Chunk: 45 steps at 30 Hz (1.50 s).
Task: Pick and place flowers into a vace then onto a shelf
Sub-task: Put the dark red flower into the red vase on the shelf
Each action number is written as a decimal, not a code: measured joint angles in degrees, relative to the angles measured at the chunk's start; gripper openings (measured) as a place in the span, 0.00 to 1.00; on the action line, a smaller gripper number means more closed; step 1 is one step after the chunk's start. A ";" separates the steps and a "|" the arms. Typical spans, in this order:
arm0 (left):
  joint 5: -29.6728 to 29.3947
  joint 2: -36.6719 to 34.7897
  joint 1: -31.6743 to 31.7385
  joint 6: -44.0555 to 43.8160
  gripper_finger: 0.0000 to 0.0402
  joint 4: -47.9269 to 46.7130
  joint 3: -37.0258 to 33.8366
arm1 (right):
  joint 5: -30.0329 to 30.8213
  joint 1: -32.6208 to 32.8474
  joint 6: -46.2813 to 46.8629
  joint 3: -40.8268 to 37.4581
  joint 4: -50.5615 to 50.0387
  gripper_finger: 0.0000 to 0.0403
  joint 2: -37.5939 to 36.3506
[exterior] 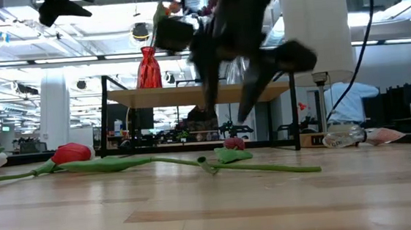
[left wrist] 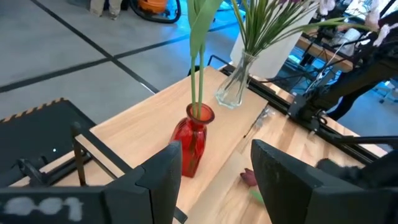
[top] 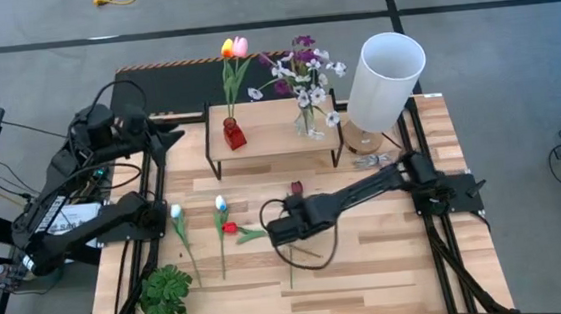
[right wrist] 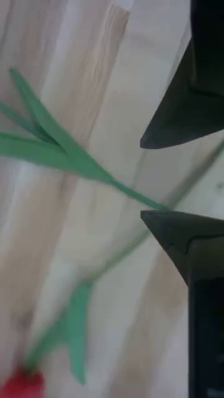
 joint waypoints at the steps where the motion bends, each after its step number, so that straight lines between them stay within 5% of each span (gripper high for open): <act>1: 0.00 0.05 0.00 0.00 0.45 -0.26 0.00 | -0.90 -0.43 0.35 0.06 1.32 0.44 0.96; 17: 0.37 0.04 -0.02 0.31 0.45 -0.29 0.00 | -3.99 -3.14 2.48 0.10 4.22 0.49 6.25; 24: 0.37 0.04 -0.02 0.28 0.45 -0.32 0.00 | -3.00 -3.53 0.93 0.10 3.69 0.35 6.25; 34: 1.00 0.06 -0.02 0.02 0.45 -2.05 0.00 | 1.83 -2.59 -5.11 0.10 3.62 0.03 6.24; 45: 13.15 0.01 -0.02 -1.36 0.45 -7.23 0.00 | 9.36 -0.79 -10.42 5.02 0.69 0.00 5.72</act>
